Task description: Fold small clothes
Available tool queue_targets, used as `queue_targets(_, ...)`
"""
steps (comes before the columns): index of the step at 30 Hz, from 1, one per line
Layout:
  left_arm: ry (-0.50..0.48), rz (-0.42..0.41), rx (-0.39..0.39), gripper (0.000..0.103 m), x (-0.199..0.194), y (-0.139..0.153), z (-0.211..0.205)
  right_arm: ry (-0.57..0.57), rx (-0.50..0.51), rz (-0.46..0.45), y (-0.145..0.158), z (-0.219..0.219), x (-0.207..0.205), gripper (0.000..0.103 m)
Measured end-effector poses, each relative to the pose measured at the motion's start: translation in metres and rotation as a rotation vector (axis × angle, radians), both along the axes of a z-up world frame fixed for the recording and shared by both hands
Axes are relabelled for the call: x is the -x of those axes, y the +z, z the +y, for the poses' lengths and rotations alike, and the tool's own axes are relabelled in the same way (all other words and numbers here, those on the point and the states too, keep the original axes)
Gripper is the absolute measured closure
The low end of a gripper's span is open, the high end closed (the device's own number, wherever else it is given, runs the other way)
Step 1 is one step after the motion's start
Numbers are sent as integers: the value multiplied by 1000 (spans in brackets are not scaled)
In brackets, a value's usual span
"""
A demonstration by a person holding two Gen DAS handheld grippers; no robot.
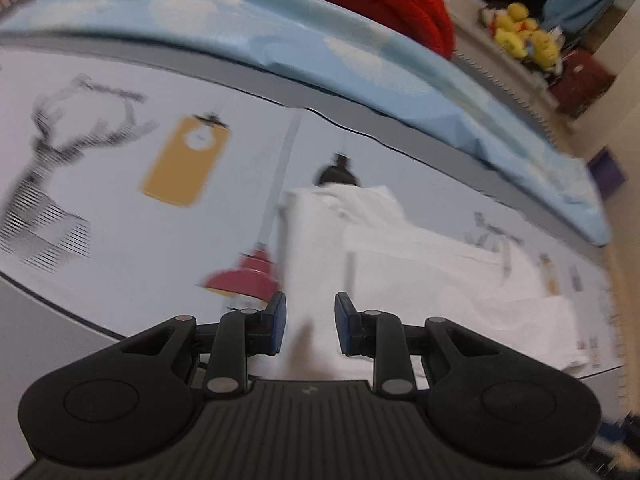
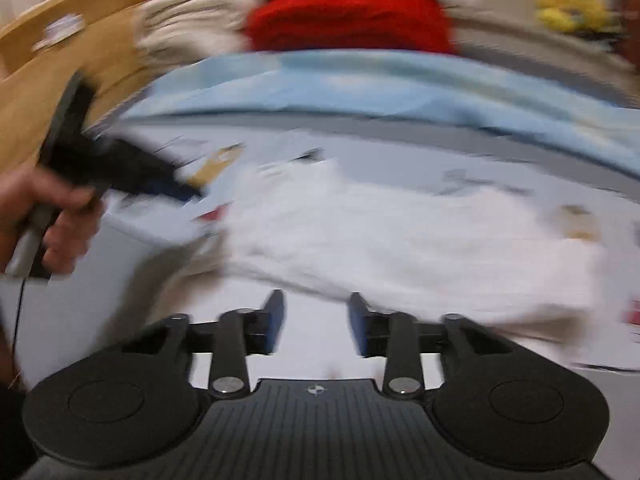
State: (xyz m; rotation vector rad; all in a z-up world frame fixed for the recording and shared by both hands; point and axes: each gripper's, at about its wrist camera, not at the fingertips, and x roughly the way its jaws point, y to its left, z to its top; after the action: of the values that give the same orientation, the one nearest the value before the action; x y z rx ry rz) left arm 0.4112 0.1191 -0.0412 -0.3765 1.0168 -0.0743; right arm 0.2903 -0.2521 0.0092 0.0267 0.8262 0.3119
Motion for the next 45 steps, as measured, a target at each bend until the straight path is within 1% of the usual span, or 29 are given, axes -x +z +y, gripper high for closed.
queue_targets(3,-21,5,56,74,-6,-20,-17,-190,-15,-73,0,-42,7,53)
queue_targets(4,-27,11,56,74,-8,-26,-23,-279,14,-71,-5,-55,4,53)
queue_targets(5,-31,22,48,74,-10,-32,-30,-353,28,-59,-10,-63,0,53)
queue_targets(7,-44,23,26,74,-15,-42,-42,-441,-60,-47,-15,-91,-6,54)
queue_targets(9,-58,48,-10,74,-19,-54,-53,-521,-81,-35,-18,-111,-12,54)
queue_targets(11,-69,47,-50,96,-19,-57,-59,-596,-87,-45,-23,-128,-16,54)
queue_targets(13,-78,6,-66,101,-16,-41,-58,-644,-122,-30,-30,-139,-21,54)
queue_targets(15,-74,-75,-100,101,-7,-7,-54,-650,-158,-28,-39,-145,-24,54)
queue_targets(17,-35,-104,-205,101,4,15,-45,-647,-160,4,-53,-148,-33,54)
queue_targets(19,-1,-77,-293,101,10,13,-33,-622,-210,65,-73,-148,-40,53)
queue_targets(20,-23,-44,-290,100,8,8,-32,-626,-213,113,-86,-148,-44,53)
queue_targets(21,-56,-9,-277,98,6,2,-31,-635,-187,165,-96,-147,-47,53)
queue_targets(22,-58,-9,-290,98,6,2,-32,-632,-146,214,-105,-146,-51,54)
queue_targets(24,-50,-71,-341,95,8,10,-35,-645,-55,245,-118,-147,-52,55)
queue_targets(25,-50,-91,-325,95,7,12,-35,-660,-37,253,-122,-150,-52,56)
queue_targets(27,-68,-105,-225,95,4,12,-34,-686,-57,263,-119,-154,-50,66)
queue_targets(29,-103,-72,-172,90,-1,-1,-38,-698,-21,251,-113,-151,-49,74)
queue_targets(31,-122,44,-210,87,-7,-29,-41,-751,56,237,-107,-149,-47,75)
queue_targets(32,-131,131,-236,87,-10,-46,-41,-764,52,212,-103,-149,-46,75)
queue_targets(33,-136,151,-243,87,-8,-53,-39,-758,29,179,-98,-149,-47,74)
queue_targets(35,-123,124,-226,86,-7,-40,-37,-693,-50,98,-89,-143,-47,72)
queue_targets(37,-112,32,-163,78,-4,-26,-33,-596,-131,59,-86,-136,-47,70)
queue_targets(38,-115,12,-147,74,-4,-27,-33,-567,-134,81,-91,-133,-50,66)
queue_targets(39,-120,46,-161,70,-6,-34,-35,-565,-103,139,-101,-131,-53,64)
queue_targets(40,-129,124,-199,72,-7,-49,-36,-578,-68,212,-114,-132,-56,63)
queue_targets(41,-139,147,-220,72,-5,-56,-37,-607,-78,249,-123,-137,-54,63)
queue_targets(43,-140,102,-226,71,-1,-44,-40,-608,-99,219,-119,-139,-50,63)
queue_targets(44,-132,51,-195,70,2,-39,-38,-576,-66,202,-118,-138,-50,62)
queue_targets(45,-140,12,-169,67,6,-41,-38,-571,-30,221,-123,-137,-50,57)
